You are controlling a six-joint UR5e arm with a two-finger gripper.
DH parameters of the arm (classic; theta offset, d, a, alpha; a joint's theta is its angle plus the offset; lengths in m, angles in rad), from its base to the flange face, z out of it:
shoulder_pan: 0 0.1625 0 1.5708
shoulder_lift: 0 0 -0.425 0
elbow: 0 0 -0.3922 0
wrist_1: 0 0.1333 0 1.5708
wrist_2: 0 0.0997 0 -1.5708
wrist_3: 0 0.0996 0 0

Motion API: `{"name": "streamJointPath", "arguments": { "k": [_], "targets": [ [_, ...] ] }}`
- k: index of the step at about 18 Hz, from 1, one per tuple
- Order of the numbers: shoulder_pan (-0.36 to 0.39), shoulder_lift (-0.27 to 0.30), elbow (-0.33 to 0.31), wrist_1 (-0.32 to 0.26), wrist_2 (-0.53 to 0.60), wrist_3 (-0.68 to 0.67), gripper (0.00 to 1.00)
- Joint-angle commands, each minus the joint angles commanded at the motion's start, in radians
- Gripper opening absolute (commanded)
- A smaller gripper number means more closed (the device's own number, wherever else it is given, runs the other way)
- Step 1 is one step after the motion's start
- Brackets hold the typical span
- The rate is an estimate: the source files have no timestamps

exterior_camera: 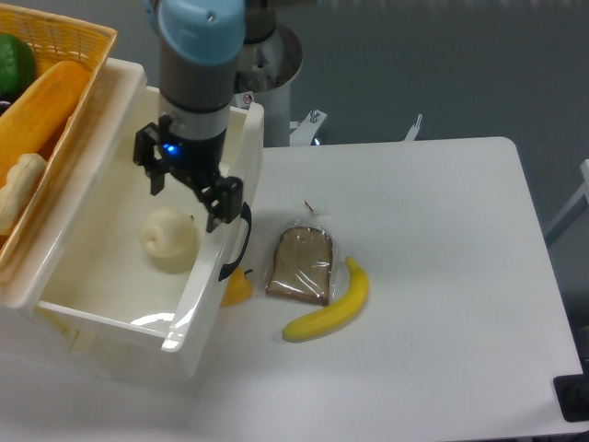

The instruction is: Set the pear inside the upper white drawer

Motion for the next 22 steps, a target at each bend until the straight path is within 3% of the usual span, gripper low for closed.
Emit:
{"name": "streamJointPath", "arguments": {
  "k": [7, 17, 22],
  "targets": [
    [0.134, -0.018, 0.0, 0.025, 0.027, 0.015, 1.0],
    [0.298, -0.218, 0.005, 0.029, 0.175, 0.303, 1.0],
    [0.387, -0.288, 0.005, 0.075, 0.187, 0.472, 1.0]
  ]
}}
